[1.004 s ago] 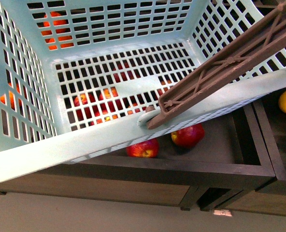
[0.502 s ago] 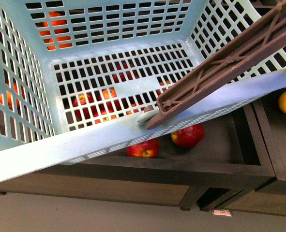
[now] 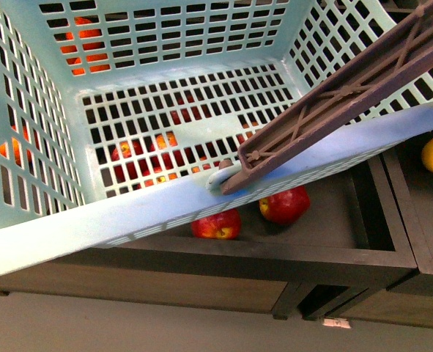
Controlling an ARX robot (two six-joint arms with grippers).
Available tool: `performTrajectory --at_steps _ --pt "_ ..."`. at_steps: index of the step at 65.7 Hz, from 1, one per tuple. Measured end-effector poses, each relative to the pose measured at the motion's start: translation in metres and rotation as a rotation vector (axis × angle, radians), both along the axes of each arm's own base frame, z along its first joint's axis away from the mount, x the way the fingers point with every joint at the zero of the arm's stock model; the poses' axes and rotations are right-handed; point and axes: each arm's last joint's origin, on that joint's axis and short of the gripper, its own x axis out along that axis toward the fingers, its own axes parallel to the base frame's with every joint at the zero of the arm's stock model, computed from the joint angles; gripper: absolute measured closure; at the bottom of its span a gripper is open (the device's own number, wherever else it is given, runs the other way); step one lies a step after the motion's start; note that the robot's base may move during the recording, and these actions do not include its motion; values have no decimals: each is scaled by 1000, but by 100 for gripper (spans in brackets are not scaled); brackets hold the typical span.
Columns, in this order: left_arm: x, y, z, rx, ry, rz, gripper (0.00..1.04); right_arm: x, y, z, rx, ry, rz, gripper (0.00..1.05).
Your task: Pick mango and avocado into basket
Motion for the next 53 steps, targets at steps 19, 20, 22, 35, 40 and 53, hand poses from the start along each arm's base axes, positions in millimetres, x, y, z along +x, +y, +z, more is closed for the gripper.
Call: performTrajectory --at_steps 19,20,22,35,40,53 --pt "0 0 0 -2 1 -2 91 4 57 1 -21 16 84 40" --pt "0 0 0 -2 2 -2 91 5 58 0 -24 21 81 37" --pt "0 0 0 -2 2 -2 91 5 59 -2 -27 27 80 33" --pt "0 0 -1 2 2 -12 91 12 56 -9 -27 56 -1 9" --pt "0 0 -1 2 8 -4 91 13 46 -6 -22 50 -74 9" --pt "1 0 -1 8 2 3 91 -10 11 9 -136 -193 -500 26"
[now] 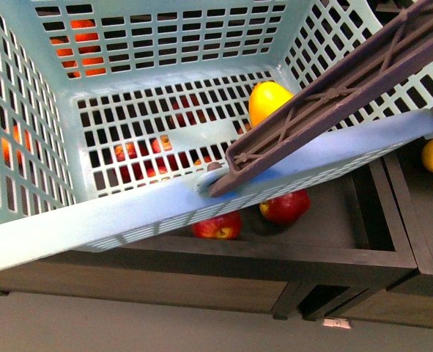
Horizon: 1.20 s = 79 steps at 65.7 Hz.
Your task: Pick mango and avocado into basket
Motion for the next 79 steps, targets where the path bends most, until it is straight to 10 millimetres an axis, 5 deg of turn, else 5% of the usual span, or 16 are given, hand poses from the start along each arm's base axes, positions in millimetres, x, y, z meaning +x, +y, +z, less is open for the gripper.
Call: performTrajectory --at_steps 32,41,79 --pt "-1 -1 0 0 0 -3 91 -82 -1 -54 -89 3 -49 103" --pt "-1 -1 0 -2 1 -5 91 -104 -1 -65 -90 2 -49 103" --pt "-1 -1 0 -2 2 -5 91 -108 -1 -66 -92 -4 -49 11"
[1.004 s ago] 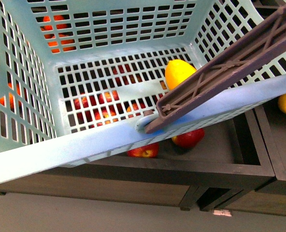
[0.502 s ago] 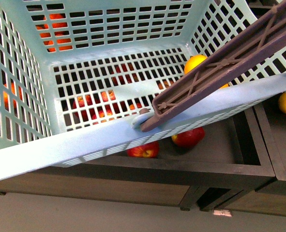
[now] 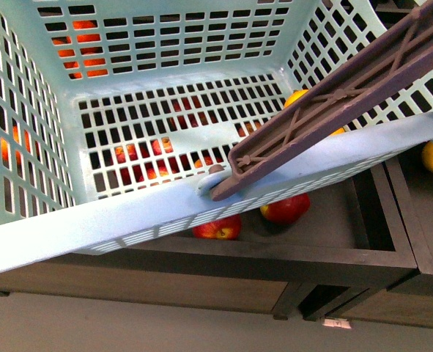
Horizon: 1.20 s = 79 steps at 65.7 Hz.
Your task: Pick mango and avocado into basket
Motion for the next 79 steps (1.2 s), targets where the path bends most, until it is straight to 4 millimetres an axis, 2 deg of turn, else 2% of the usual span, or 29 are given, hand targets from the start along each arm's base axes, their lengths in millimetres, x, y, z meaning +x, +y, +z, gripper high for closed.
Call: performTrajectory --at_steps 3,18,79 --pt "0 0 0 0 0 0 91 0 0 0 0 0 0 7" --pt "-4 -5 0 -14 11 -29 91 0 0 0 0 1 -3 9" --pt "0 0 0 -1 2 -3 91 -1 0 -2 0 8 0 9"
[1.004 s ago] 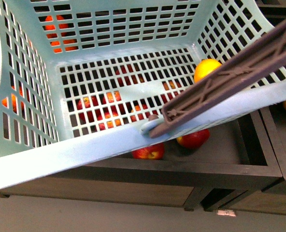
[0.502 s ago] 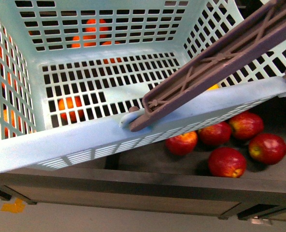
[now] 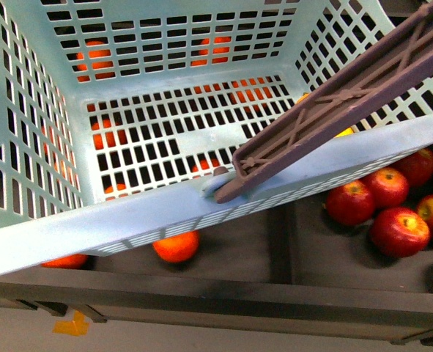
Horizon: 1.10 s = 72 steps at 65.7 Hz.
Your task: Pick mango and avocado into basket
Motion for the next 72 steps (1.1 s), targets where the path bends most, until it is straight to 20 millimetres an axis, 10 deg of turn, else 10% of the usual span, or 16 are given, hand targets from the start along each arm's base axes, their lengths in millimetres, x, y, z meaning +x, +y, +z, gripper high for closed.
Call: performTrajectory --at_steps 72 --pt "0 0 0 0 -1 2 91 0 0 0 0 -1 1 9"
